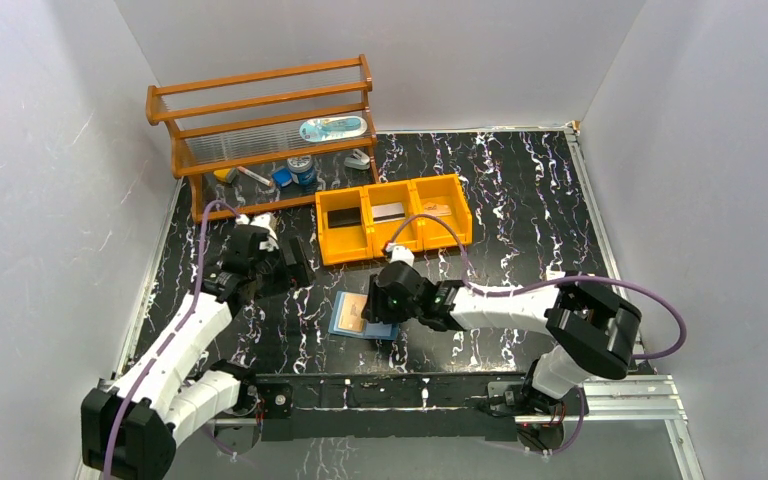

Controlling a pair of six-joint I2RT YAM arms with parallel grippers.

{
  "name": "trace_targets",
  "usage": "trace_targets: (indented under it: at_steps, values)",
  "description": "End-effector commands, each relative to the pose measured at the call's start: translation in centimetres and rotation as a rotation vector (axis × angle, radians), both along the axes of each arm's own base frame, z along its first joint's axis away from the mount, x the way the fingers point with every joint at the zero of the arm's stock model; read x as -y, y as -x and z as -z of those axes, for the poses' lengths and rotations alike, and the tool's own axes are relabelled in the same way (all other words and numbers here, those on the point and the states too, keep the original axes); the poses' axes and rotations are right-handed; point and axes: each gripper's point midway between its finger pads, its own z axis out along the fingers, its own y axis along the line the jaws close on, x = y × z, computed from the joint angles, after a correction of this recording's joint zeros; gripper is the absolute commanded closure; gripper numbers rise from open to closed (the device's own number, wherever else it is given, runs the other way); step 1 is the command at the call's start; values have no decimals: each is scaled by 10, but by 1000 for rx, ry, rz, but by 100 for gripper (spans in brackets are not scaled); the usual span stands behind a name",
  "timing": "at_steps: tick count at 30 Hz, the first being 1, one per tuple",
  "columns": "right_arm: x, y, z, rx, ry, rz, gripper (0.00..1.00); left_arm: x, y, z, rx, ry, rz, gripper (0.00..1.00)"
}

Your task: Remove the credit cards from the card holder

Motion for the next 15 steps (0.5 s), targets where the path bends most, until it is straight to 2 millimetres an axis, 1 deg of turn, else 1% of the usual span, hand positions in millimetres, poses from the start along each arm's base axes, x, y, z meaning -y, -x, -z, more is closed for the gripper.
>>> trace_targets:
  at_steps: [1, 3, 5, 9, 13, 15]
  values:
    - [-23, -5, -30, 7, -256, 48, 51, 56, 18, 4, -102, 270, 184, 12]
    - [-25, -3, -27, -4, -281, 44, 51, 68, 19, 5, -144, 332, 216, 16]
    - [-28, -2, -25, -13, -294, 40, 52, 75, 19, 6, -160, 367, 232, 17]
    - [-32, -5, -23, -26, -312, 56, 55, 79, 22, 11, -174, 383, 259, 18]
    - [-27, -10, -5, -70, -301, 119, 60, 83, 29, 15, -210, 407, 288, 22]
    - [-26, -12, 0, -81, -303, 127, 62, 83, 31, 15, -207, 408, 300, 24]
